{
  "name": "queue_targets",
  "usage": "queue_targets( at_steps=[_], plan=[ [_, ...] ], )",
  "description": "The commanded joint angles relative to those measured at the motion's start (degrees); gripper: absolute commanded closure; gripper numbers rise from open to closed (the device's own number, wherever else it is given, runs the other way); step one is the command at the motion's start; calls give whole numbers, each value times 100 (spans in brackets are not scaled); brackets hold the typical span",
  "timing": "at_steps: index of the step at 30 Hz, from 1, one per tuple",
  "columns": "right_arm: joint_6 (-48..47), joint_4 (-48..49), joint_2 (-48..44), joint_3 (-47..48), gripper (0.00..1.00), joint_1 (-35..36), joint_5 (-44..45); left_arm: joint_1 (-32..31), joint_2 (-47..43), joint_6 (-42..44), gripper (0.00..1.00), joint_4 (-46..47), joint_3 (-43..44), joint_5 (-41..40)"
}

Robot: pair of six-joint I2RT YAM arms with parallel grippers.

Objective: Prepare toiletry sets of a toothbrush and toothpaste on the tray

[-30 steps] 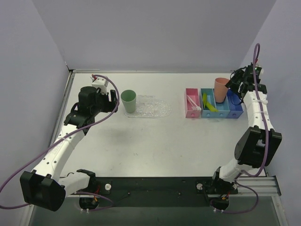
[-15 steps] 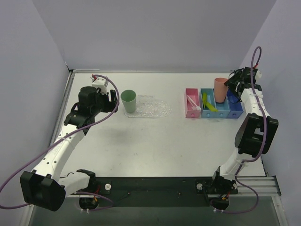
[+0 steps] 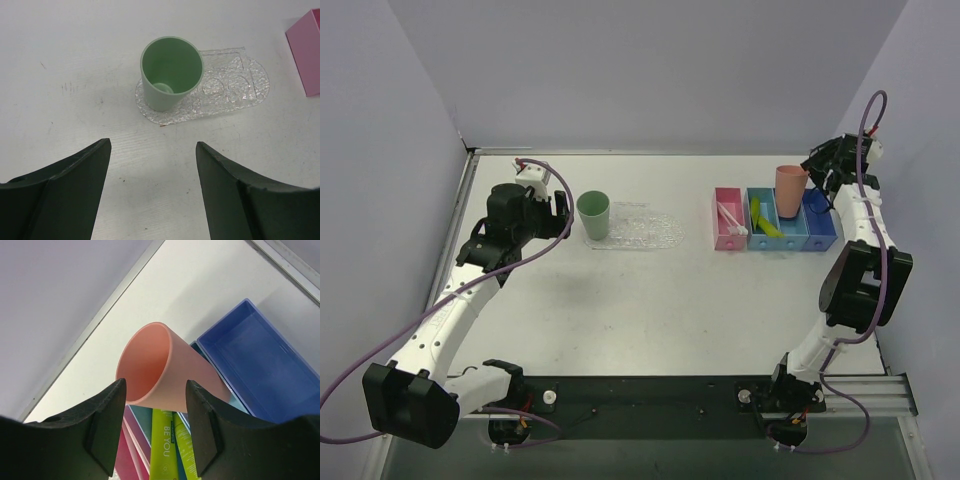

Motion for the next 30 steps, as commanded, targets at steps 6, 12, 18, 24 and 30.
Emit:
queue_targets(
  at_steps=[6, 12, 18, 24, 30],
  plan=[
    [-238, -376, 393, 452, 54, -1, 188, 6, 18, 14, 21, 305, 32, -16],
    [-449, -692, 394, 531, 55, 8, 311, -12, 9, 23, 21, 305, 41, -24],
    [-528, -772, -10, 120, 58, 43, 435, -21, 18, 23, 21, 297, 41, -24],
    [-520, -807, -239, -154, 62, 35, 400, -38, 35, 23, 21, 296, 49, 2],
    [-520, -816, -231, -163, 68, 35, 391, -38, 18, 23, 21, 288, 58, 2]
  ],
)
